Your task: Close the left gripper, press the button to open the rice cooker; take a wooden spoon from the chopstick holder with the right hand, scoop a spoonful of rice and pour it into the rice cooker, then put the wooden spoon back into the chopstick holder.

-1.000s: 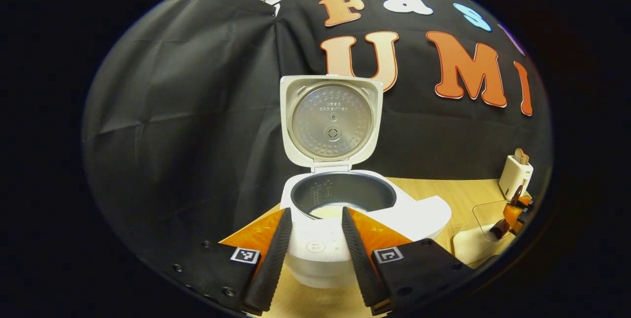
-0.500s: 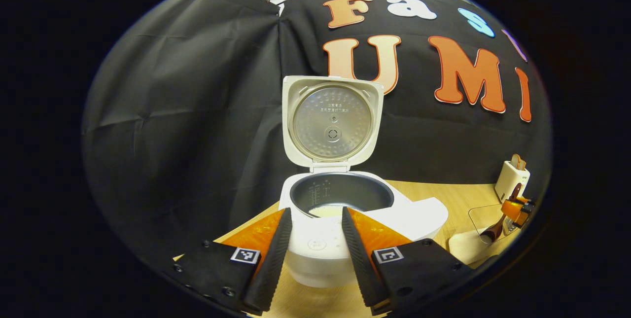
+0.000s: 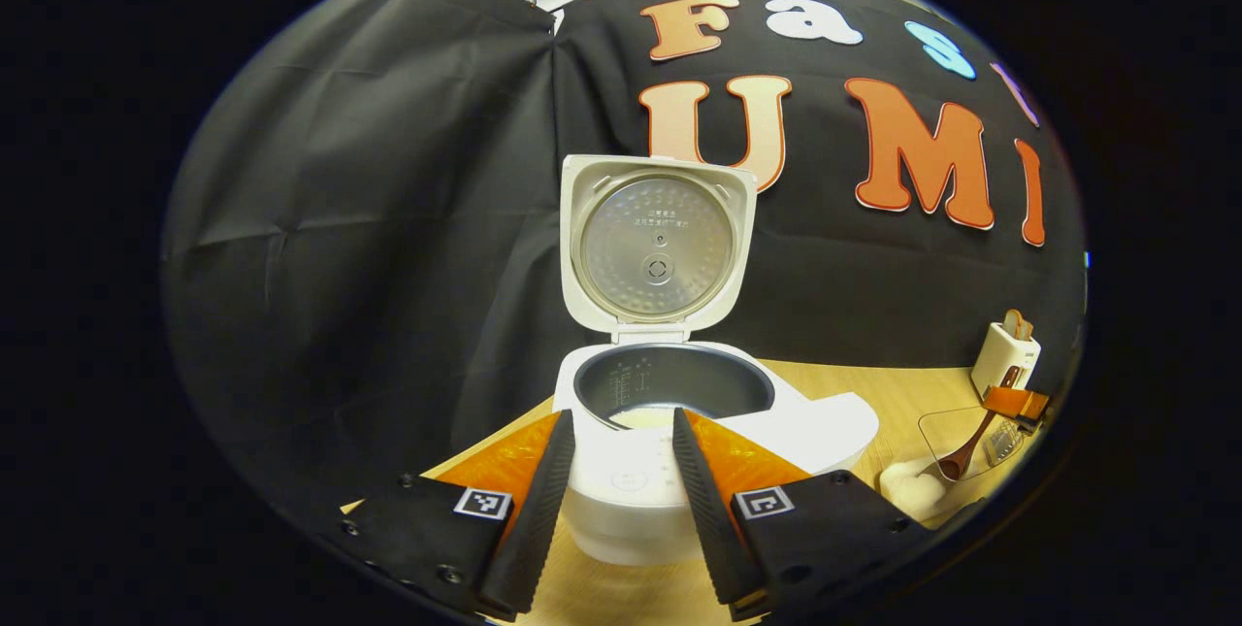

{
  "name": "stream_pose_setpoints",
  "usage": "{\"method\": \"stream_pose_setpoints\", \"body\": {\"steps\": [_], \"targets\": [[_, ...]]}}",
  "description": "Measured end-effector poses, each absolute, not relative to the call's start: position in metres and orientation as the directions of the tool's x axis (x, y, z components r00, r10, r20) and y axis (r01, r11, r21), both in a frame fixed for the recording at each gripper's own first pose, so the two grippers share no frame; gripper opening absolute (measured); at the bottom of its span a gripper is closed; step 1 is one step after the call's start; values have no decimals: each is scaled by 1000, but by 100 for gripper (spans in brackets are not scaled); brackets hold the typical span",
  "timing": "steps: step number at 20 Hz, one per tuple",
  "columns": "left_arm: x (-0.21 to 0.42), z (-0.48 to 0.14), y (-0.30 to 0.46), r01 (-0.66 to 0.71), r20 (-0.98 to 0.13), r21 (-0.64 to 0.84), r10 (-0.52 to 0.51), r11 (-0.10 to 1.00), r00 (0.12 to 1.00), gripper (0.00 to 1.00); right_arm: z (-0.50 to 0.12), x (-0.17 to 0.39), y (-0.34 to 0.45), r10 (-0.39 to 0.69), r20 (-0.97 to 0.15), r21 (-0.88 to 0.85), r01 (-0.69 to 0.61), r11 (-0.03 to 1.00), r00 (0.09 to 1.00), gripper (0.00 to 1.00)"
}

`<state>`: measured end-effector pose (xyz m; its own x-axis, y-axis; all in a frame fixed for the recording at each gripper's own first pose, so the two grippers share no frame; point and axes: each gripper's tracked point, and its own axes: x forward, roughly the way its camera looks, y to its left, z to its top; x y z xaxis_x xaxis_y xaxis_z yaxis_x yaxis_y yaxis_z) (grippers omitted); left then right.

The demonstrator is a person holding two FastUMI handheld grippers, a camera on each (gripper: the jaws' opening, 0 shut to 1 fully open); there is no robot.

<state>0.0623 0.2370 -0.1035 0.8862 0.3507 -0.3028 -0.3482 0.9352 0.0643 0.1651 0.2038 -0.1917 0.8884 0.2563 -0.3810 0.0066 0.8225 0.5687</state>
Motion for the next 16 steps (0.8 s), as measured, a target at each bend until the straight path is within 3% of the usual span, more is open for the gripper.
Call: {"method": "stream_pose_setpoints", "body": {"steps": [10,16], "targets": [[62,-97,230,-338,-290,64,342,939,894,67,-207,164,210,371,-422,787,131,603,827,12],[61,-93,229,-342,-288,64,345,938,893,67,-215,162,195,390,-422,874,253,415,818,11]]}}
